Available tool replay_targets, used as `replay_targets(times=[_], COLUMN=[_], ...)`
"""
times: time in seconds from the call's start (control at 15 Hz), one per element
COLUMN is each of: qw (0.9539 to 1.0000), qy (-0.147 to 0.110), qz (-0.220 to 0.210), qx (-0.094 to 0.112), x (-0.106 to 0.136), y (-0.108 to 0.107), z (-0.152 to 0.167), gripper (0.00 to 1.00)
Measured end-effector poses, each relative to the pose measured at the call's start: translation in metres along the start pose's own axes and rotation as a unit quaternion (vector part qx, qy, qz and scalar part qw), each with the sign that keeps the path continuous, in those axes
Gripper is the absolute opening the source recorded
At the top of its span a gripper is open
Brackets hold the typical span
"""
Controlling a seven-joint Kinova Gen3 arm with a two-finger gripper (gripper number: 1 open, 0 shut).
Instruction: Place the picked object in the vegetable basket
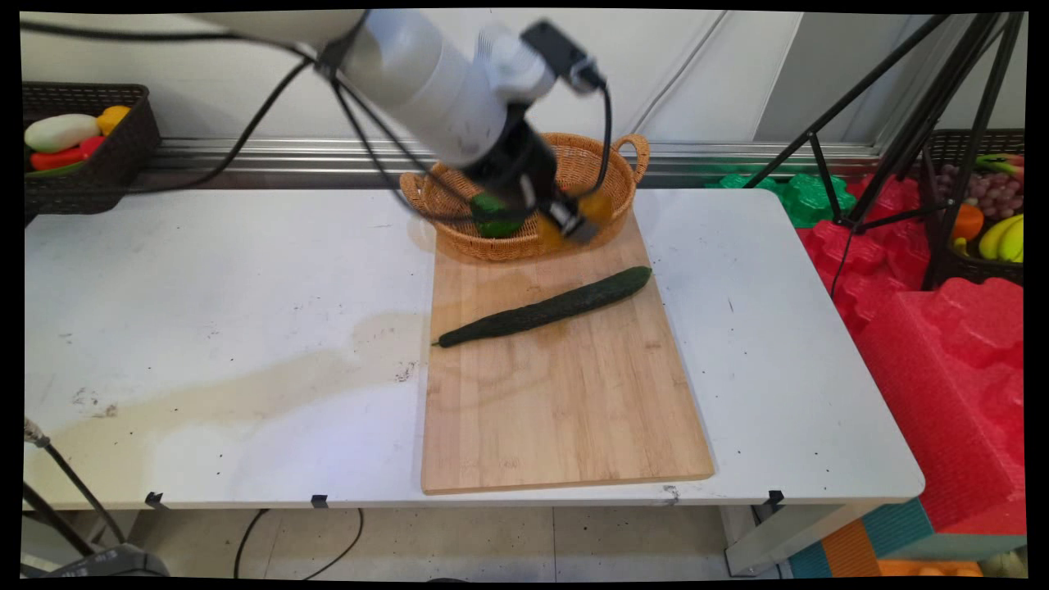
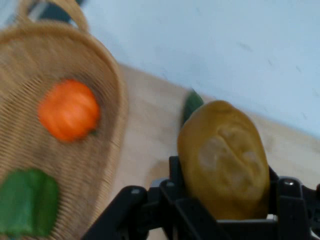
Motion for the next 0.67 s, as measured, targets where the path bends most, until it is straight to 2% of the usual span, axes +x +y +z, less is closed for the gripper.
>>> replay_targets(times=[0.33, 0.67], qw=[0.9972, 0.9928], qy=[0.049, 0.066], qz=[-0.016, -0.032], qx=[0.055, 0.094], x=[0.048, 0.072], y=[-0.043, -0.079], z=[-0.003, 0.011], gripper=[0.0, 0.0])
